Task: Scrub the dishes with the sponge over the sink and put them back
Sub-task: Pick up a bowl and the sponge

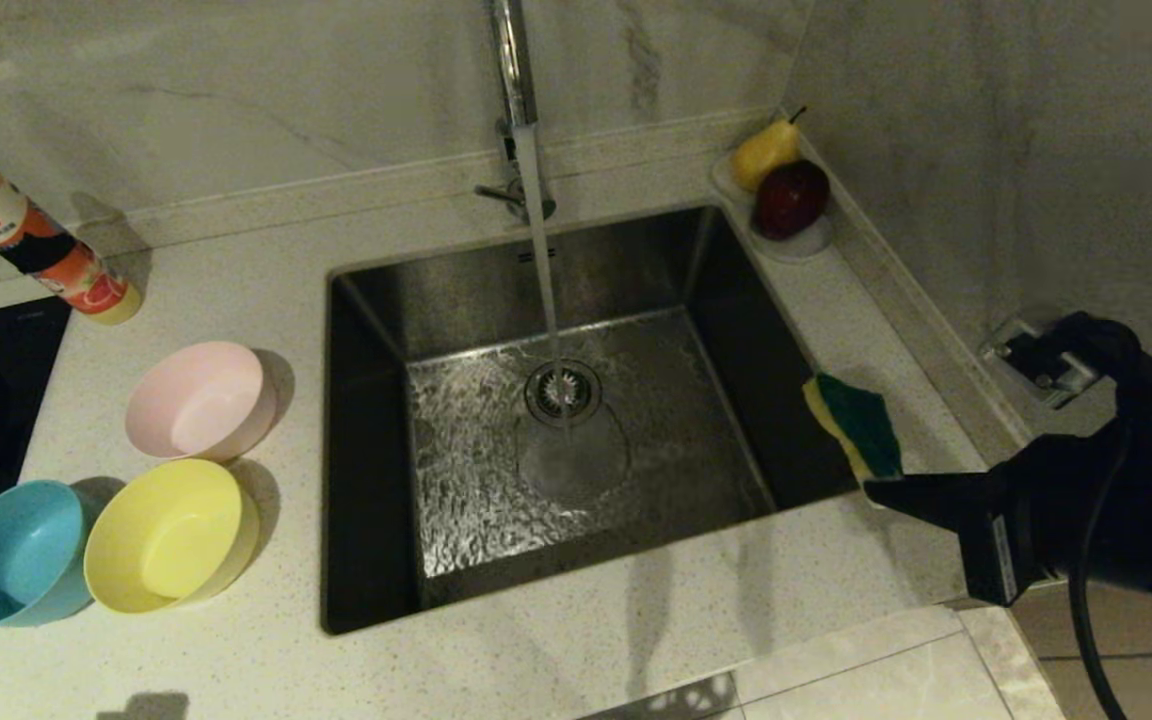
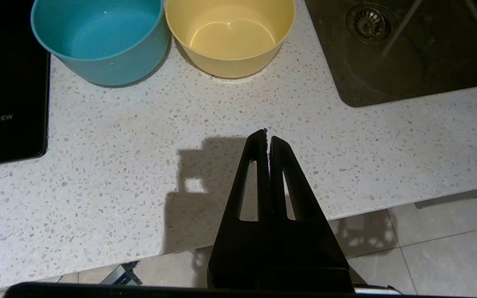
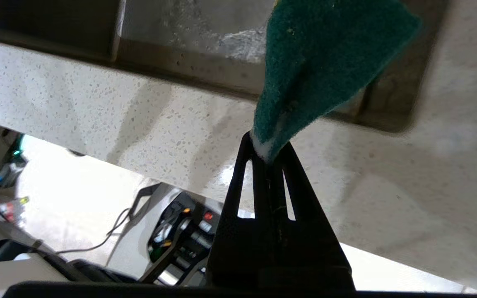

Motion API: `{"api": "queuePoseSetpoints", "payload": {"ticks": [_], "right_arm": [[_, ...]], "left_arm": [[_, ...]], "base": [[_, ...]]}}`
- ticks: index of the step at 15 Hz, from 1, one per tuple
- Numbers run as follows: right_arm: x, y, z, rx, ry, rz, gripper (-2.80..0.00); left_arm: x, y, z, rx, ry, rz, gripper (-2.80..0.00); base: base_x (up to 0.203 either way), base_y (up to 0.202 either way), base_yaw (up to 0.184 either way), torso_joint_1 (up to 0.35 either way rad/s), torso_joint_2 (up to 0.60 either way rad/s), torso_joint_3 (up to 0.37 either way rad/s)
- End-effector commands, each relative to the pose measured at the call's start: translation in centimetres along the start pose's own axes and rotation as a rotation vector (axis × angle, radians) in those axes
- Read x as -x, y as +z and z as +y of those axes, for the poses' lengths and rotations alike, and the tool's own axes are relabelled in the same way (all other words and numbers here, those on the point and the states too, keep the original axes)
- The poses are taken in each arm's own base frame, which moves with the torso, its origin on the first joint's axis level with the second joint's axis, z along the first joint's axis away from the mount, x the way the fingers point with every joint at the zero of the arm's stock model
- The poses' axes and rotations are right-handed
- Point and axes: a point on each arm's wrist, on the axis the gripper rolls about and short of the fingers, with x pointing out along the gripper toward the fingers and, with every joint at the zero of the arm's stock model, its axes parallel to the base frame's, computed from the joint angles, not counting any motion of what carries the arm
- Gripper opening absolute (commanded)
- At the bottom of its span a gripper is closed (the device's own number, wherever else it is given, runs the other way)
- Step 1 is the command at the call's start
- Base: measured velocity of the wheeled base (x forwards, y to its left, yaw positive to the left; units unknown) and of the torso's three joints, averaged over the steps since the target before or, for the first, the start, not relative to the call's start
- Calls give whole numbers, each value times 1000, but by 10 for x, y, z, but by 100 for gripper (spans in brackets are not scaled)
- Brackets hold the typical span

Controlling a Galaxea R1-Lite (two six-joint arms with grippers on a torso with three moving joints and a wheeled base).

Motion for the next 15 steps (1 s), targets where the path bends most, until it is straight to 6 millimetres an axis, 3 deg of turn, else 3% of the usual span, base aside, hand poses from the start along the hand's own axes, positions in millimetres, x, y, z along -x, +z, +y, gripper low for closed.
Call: {"api": "queuePoseSetpoints", "payload": {"ticks": [1,7,15], "right_arm": [[-9,-5,4,-27,21,36,-280],[11,-3,9,-65,42,20,-280],[-16,-14,14,-100,48,117,-280]], "left_arm": [[0,0,0,1,0,0,-280],[0,0,0,-2,2,5,-280],[0,-1,0,5,5,1,-280]], "base": [[0,0,0,0,0,0],[0,0,0,0,0,0],[0,0,0,0,0,0]]}}
